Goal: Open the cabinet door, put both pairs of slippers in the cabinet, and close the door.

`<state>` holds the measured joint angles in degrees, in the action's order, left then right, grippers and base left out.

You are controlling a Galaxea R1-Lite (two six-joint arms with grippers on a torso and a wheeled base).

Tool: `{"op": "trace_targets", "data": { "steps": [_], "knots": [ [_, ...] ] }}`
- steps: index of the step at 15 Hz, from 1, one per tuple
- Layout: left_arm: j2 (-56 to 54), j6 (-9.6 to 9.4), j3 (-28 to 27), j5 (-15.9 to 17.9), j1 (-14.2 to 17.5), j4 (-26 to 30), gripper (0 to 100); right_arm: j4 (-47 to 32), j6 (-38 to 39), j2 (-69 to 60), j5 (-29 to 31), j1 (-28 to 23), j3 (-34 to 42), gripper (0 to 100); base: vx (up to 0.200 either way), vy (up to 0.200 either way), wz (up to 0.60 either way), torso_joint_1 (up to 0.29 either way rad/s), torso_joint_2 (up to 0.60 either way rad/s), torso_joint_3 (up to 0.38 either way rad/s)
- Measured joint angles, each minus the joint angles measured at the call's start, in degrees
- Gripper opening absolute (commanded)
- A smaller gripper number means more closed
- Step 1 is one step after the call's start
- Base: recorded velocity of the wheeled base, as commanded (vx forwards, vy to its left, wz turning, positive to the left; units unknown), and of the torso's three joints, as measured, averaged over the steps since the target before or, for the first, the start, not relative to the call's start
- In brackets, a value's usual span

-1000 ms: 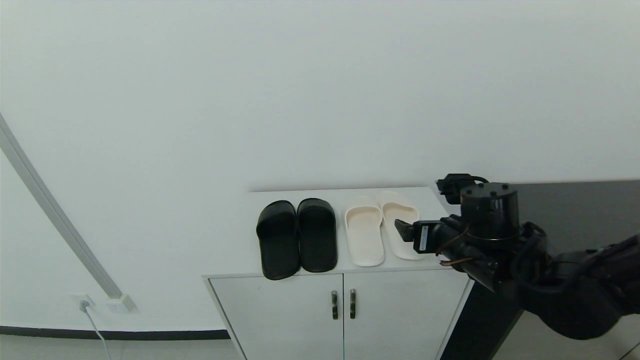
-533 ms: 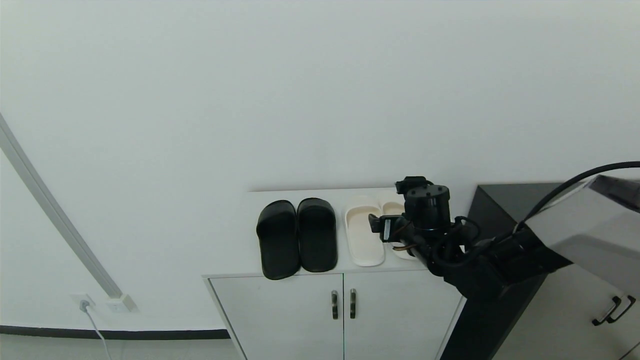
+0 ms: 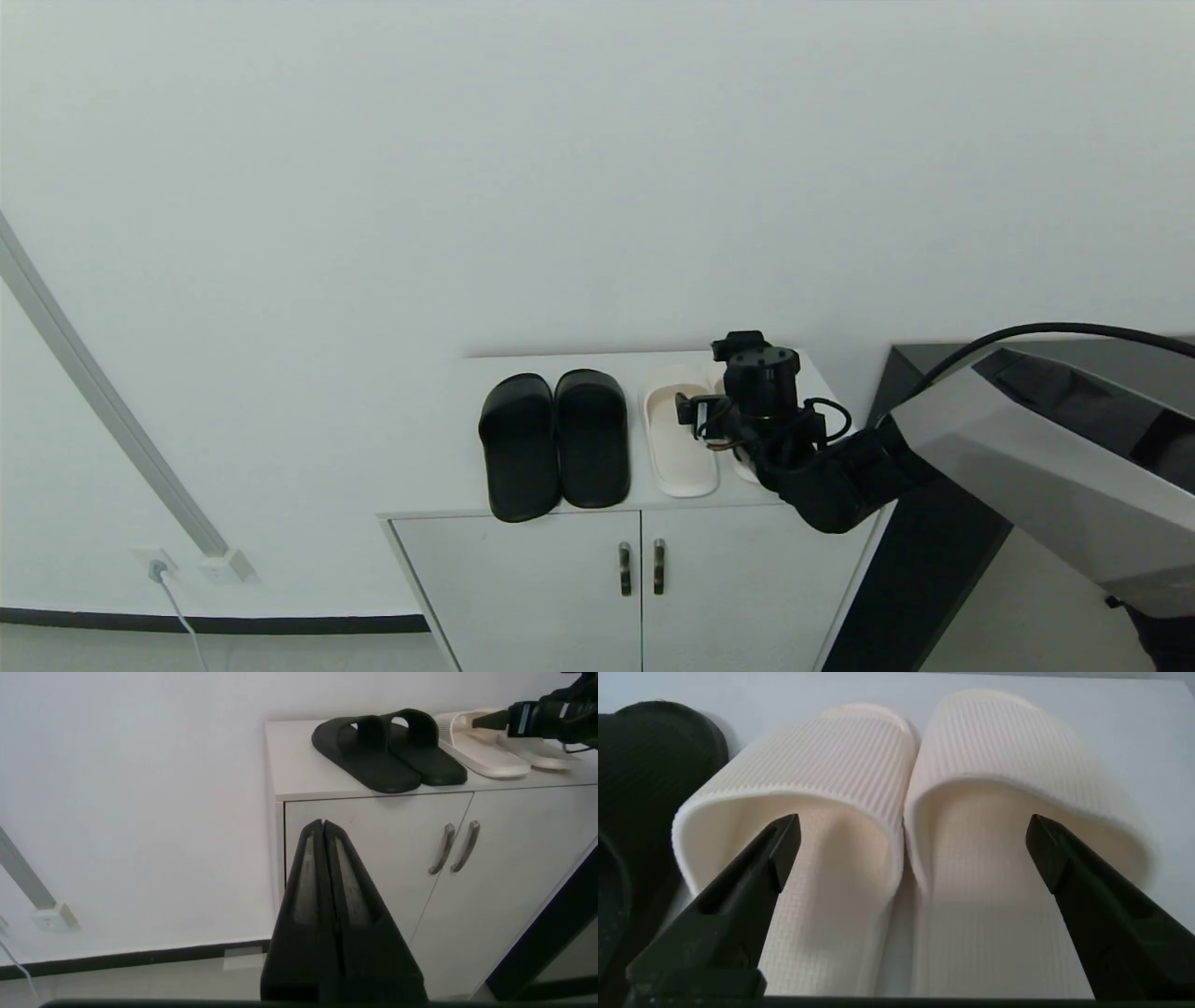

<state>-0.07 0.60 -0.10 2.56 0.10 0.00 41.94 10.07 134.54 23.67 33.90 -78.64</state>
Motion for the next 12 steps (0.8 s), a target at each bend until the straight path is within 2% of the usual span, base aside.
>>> {"op": "trace_targets", "data": {
  "steps": [4, 5, 12],
  "knots": [
    [0.0, 0.00, 0.0, 0.0, 0.0, 0.0, 0, -2.6, -0.2, 2.7, 0.0, -0.2, -5.1, 100, 0.000, 0.000, 0.00, 0.000, 0.00, 0.000],
    [0.0, 0.00, 0.0, 0.0, 0.0, 0.0, 0, -2.6, -0.2, 3.1, 0.0, -0.2, -5.7, 0, 0.000, 0.000, 0.00, 0.000, 0.00, 0.000],
    [0.0, 0.00, 0.0, 0.0, 0.0, 0.0, 0, -2.6, -0.1, 4.1, 0.3, 0.0, -6.3, 0, 0.000, 0.000, 0.00, 0.000, 0.00, 0.000]
  ]
}}
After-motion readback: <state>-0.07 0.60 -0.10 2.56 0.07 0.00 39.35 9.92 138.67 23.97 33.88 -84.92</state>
